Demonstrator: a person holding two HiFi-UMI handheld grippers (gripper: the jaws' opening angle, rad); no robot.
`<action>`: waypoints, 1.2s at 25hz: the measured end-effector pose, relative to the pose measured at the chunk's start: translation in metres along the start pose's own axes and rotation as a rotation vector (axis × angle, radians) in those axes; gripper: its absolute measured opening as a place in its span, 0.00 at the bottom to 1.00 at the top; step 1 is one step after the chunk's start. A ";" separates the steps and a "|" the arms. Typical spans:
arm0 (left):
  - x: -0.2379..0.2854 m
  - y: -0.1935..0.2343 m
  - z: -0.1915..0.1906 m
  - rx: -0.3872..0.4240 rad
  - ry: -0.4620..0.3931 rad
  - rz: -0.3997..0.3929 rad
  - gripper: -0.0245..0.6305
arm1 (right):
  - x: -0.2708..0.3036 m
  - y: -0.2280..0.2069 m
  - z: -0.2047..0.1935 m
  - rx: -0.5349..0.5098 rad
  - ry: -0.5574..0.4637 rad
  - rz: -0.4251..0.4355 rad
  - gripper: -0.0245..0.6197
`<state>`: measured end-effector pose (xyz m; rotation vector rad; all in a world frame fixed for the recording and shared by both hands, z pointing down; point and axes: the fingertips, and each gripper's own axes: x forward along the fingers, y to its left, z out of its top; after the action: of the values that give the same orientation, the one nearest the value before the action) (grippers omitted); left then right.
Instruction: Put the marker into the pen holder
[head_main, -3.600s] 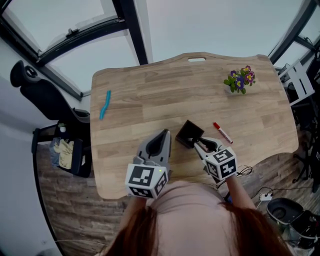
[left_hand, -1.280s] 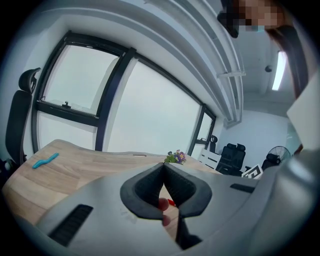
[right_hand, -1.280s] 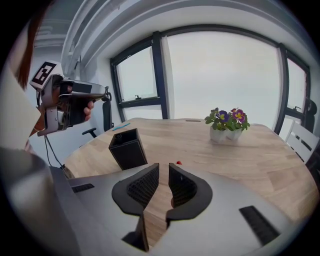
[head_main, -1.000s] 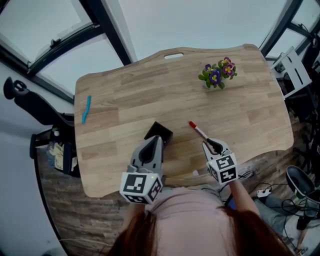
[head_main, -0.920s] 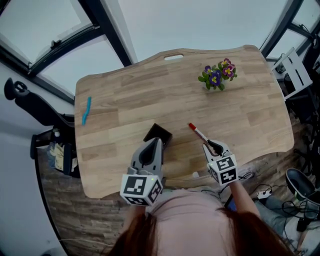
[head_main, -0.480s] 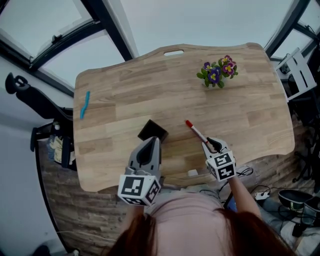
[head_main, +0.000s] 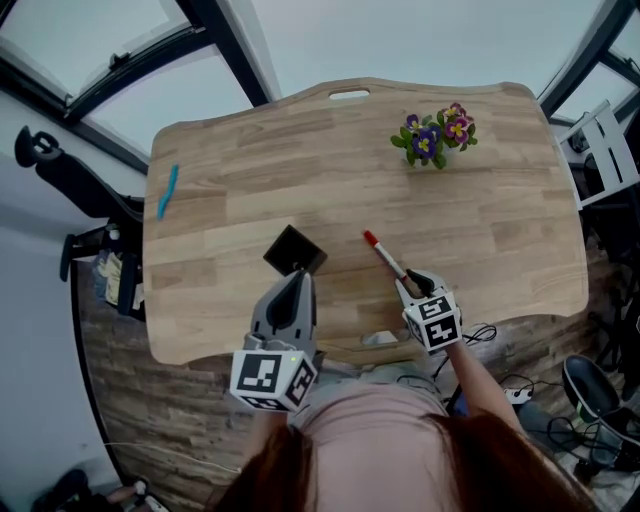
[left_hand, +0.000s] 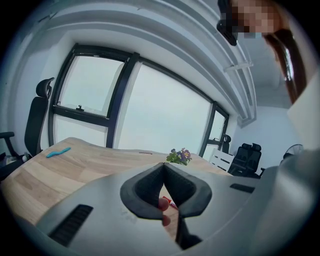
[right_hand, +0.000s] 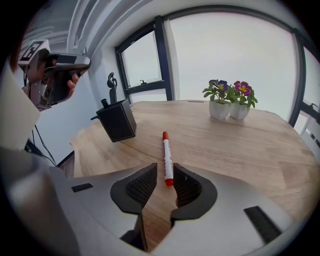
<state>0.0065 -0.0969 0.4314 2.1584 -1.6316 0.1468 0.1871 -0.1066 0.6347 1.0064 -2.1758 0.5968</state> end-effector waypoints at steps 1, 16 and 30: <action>-0.001 -0.002 -0.001 -0.002 -0.001 0.007 0.04 | 0.001 -0.001 -0.002 -0.006 0.002 0.001 0.16; -0.019 -0.010 -0.018 -0.019 -0.006 0.086 0.04 | 0.018 -0.004 -0.025 -0.008 0.042 0.031 0.17; -0.025 -0.015 -0.021 -0.036 -0.012 0.097 0.04 | 0.020 -0.008 -0.023 -0.035 0.047 0.002 0.13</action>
<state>0.0166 -0.0629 0.4383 2.0582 -1.7324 0.1324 0.1924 -0.1060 0.6658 0.9625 -2.1387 0.5761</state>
